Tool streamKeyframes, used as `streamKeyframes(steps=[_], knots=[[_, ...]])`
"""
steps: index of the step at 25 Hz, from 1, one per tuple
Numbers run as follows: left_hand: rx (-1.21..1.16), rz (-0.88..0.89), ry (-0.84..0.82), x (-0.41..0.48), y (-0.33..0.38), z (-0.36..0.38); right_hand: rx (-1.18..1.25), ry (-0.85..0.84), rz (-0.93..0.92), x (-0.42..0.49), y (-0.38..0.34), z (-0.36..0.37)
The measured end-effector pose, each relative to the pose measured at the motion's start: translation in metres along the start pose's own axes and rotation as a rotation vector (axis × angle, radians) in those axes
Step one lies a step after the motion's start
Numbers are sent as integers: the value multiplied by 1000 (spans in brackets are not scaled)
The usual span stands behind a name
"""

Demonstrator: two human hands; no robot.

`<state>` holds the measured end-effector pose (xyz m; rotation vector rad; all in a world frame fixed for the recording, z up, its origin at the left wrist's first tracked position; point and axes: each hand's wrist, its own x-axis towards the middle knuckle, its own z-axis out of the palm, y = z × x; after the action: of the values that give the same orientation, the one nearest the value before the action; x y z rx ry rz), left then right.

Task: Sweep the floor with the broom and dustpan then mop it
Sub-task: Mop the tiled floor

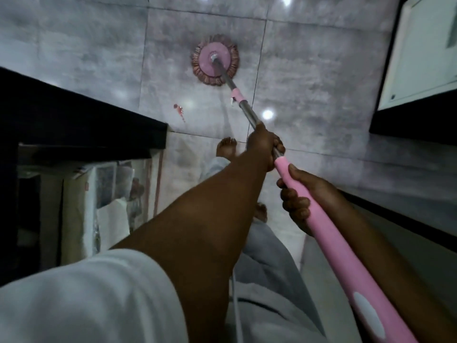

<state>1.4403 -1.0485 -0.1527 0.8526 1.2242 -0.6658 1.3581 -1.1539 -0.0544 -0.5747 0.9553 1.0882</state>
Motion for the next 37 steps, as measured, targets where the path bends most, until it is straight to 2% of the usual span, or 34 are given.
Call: streamKeyframes(steps=[4, 8, 17, 23, 27, 31, 37], knots=[[94, -80, -69, -33, -93, 25, 165, -29, -10, -65, 55, -56], [160, -124, -76, -44, -114, 19, 167, 9, 14, -79, 72, -65], [-22, -79, -75, -30, -35, -53, 38, 12, 77, -16, 69, 14], [-148, 39, 27, -8, 47, -140, -154, -70, 138, 69, 67, 94], [-203, 68, 118, 5, 69, -192, -263, -88, 188, 108, 81, 123], [-225, 43, 142, 0, 43, -207, -281, -66, 207, 106, 107, 107], [-170, -7, 105, -22, -65, -191, -257, 17, 158, 55, 164, 27]])
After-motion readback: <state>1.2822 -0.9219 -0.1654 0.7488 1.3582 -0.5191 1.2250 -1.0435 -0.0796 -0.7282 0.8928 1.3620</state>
